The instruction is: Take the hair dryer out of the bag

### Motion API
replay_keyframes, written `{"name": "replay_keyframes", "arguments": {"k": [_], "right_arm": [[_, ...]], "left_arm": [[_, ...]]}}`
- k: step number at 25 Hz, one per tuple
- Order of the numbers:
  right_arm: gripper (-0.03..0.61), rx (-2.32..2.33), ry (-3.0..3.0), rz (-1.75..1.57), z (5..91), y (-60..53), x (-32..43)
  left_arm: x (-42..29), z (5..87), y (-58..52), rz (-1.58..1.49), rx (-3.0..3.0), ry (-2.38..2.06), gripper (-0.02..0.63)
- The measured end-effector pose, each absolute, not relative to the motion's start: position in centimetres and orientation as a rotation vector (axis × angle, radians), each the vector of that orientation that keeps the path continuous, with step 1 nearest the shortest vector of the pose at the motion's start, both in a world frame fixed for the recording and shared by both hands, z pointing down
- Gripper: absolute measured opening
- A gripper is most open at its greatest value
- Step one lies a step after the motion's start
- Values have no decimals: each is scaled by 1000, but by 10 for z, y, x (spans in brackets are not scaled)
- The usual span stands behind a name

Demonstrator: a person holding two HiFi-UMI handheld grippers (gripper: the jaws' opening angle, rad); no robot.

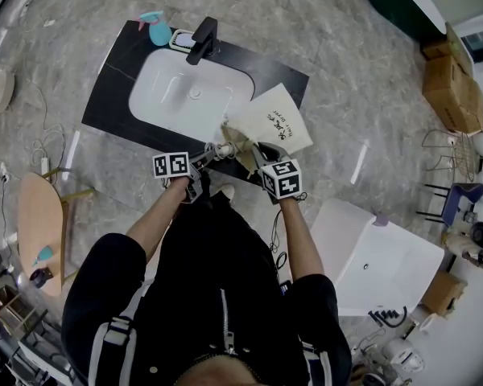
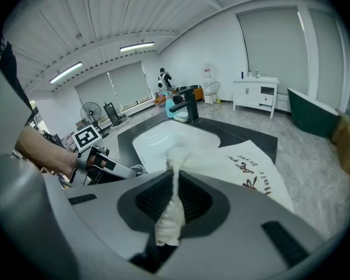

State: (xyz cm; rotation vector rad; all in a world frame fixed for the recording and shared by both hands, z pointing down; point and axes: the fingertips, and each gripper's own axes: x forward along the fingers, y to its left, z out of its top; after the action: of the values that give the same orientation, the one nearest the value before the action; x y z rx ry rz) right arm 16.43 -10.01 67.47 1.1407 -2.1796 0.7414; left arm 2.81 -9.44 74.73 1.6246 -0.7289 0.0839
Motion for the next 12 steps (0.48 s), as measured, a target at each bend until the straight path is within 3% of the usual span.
{"name": "replay_keyframes", "arguments": {"k": [12], "right_arm": [[43, 1132, -2188, 745, 676, -99, 165]], "left_arm": [[-3, 752, -84, 101, 1609, -761, 100]]}}
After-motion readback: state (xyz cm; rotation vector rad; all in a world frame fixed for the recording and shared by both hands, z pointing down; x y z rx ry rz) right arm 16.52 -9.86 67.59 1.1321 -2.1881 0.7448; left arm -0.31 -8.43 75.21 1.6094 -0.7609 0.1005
